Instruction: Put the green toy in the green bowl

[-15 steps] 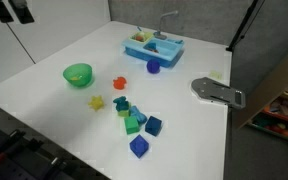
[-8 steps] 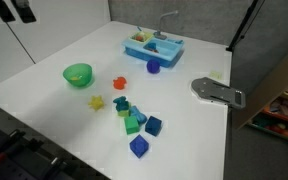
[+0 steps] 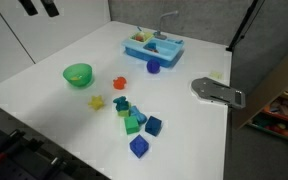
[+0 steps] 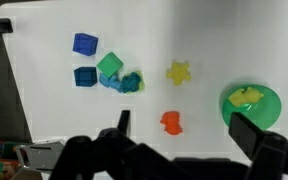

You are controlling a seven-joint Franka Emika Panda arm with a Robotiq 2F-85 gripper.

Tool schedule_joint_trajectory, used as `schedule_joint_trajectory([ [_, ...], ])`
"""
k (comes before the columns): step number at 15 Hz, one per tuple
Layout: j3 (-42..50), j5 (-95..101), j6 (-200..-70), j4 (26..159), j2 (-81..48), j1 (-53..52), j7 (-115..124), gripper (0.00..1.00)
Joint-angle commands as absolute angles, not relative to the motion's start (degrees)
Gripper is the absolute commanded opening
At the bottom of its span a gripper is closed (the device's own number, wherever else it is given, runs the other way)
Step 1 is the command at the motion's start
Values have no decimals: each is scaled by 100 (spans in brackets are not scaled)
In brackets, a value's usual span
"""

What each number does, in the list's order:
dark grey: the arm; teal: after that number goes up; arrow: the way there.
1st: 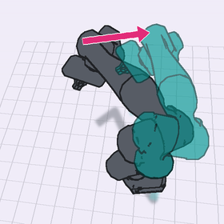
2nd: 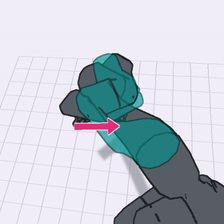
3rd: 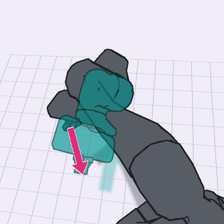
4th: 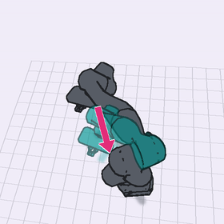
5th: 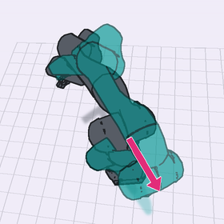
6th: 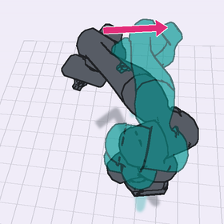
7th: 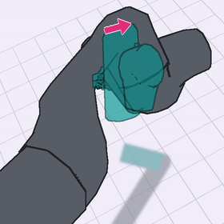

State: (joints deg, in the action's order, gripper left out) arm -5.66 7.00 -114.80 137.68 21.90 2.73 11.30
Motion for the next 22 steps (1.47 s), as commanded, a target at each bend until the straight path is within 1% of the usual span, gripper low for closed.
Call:
schedule_joint_trajectory([
  [1,-475,750,-11832,13376,1651,277,1339,100],
  [7,-117,707,-12619,13286,865,445,1559,100],
  [14,378,742,-13878,13385,-182,627,1859,100],
  [17,600,889,-14090,13323,-705,652,2145,100],
  [22,985,992,-14058,13175,-1484,565,2521,100],
])
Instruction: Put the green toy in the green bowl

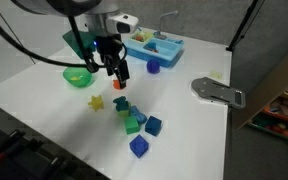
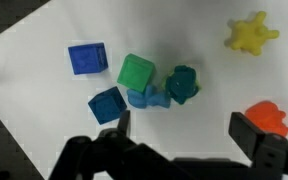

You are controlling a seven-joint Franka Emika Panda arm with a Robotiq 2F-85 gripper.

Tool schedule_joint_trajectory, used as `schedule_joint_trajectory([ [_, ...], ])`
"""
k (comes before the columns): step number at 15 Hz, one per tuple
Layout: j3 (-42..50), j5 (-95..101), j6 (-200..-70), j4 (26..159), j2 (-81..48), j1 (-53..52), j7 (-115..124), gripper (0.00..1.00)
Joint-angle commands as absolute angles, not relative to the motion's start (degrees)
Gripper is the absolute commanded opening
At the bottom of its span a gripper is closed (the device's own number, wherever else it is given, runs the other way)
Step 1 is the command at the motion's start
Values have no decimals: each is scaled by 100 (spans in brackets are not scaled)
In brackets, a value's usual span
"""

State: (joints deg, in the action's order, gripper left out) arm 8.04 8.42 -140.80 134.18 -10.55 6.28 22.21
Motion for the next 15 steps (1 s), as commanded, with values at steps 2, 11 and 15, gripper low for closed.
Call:
schedule_joint_trajectory([
  [2,1076,927,-14022,13107,-1713,532,2540,100],
  [11,1153,810,-14070,13100,-1927,455,2321,100],
  [15,1126,834,-14225,13045,-2035,460,2218,100],
])
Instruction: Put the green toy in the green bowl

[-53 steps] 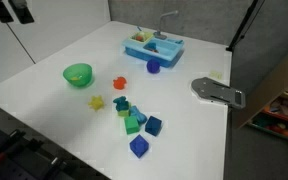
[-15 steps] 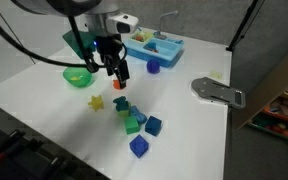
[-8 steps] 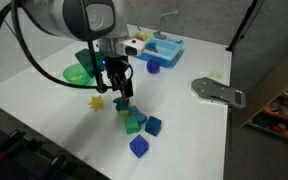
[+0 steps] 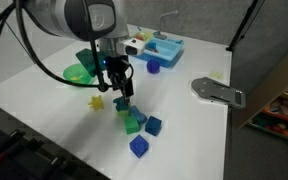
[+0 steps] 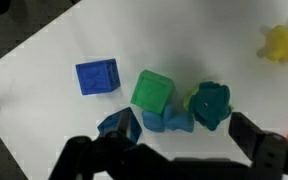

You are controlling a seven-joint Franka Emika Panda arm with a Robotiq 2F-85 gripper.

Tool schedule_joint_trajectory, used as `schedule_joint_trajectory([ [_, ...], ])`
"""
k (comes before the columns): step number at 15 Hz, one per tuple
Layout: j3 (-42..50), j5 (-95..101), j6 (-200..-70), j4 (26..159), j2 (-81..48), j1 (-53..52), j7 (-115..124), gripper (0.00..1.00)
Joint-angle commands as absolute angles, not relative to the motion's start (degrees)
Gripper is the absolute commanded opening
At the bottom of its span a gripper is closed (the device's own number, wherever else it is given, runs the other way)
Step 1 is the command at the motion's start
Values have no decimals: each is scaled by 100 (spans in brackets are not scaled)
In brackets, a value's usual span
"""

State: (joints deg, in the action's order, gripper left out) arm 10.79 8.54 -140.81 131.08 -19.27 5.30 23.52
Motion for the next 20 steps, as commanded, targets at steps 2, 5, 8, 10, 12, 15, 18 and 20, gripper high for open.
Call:
schedule_joint_trajectory([
  [2,1072,779,-14438,13016,-2156,455,2112,100],
  [5,1021,701,-14842,12917,-2433,395,2017,100],
  [8,906,498,-15219,12812,-2700,405,1828,100],
  [10,894,333,-15335,12722,-2879,393,1808,100],
  [12,850,114,-15396,12670,-2993,436,1771,100],
  [15,786,-312,-15387,12622,-3109,507,1794,100],
  [18,720,-626,-15331,12554,-3218,571,1710,100],
  [20,764,-692,-15340,12482,-3324,542,1746,73],
])
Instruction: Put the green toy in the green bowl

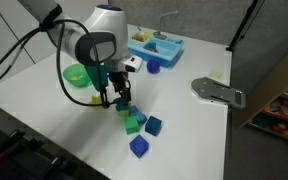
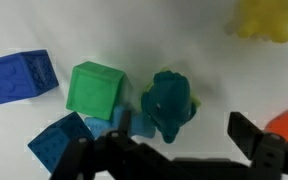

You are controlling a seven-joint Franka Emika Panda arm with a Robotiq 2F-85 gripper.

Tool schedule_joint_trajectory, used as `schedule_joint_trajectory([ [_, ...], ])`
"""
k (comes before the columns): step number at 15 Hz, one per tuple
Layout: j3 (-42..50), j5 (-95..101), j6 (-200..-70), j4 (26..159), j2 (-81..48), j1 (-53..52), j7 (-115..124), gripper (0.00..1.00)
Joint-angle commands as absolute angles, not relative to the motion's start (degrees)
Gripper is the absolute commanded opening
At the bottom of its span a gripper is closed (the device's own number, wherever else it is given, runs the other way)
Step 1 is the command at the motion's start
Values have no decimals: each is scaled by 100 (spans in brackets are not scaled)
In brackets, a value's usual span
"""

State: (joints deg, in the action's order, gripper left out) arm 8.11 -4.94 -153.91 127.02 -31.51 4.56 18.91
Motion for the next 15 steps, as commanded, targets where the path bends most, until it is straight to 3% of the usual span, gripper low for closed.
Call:
schedule_joint_trajectory([
  [1,802,-680,-15344,12427,-3388,513,1768,73],
  [2,811,-662,-15327,12374,-3441,509,1754,71],
  [8,940,-490,-15112,12295,-3487,319,1835,23],
  [11,1028,-377,-15005,12391,-3303,135,1919,15],
  [13,1080,-290,-14975,12442,-3203,-30,1982,5],
  [15,1127,-169,-14977,12486,-3099,-231,2051,5],
])
